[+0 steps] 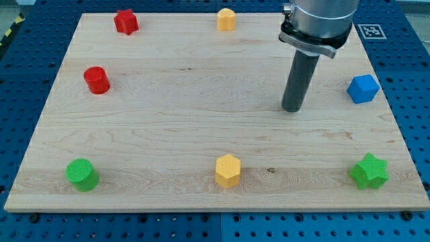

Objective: Push the cube right below the triangle

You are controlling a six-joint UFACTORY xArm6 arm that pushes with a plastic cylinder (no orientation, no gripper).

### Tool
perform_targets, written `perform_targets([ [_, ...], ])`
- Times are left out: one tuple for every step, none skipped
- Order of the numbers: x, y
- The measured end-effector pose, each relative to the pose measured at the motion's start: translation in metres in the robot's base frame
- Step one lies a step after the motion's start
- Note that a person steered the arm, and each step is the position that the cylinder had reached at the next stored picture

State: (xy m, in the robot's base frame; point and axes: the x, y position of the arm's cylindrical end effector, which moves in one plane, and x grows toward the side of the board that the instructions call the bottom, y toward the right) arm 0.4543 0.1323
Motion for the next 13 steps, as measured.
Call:
perform_targets([
  [0.002, 0.035],
  [0.007, 0.080],
  [0.011, 0.101],
  [0.012, 0.116],
  [0.010, 0.119],
  [0.007, 0.122],
  [-0.005, 0.127],
  [-0.011, 0.127],
  [-0.026, 0.127],
  [-0.046, 0.127],
  [-0.066, 0.127],
  [-0.081, 0.127],
  [-0.081, 0.136],
])
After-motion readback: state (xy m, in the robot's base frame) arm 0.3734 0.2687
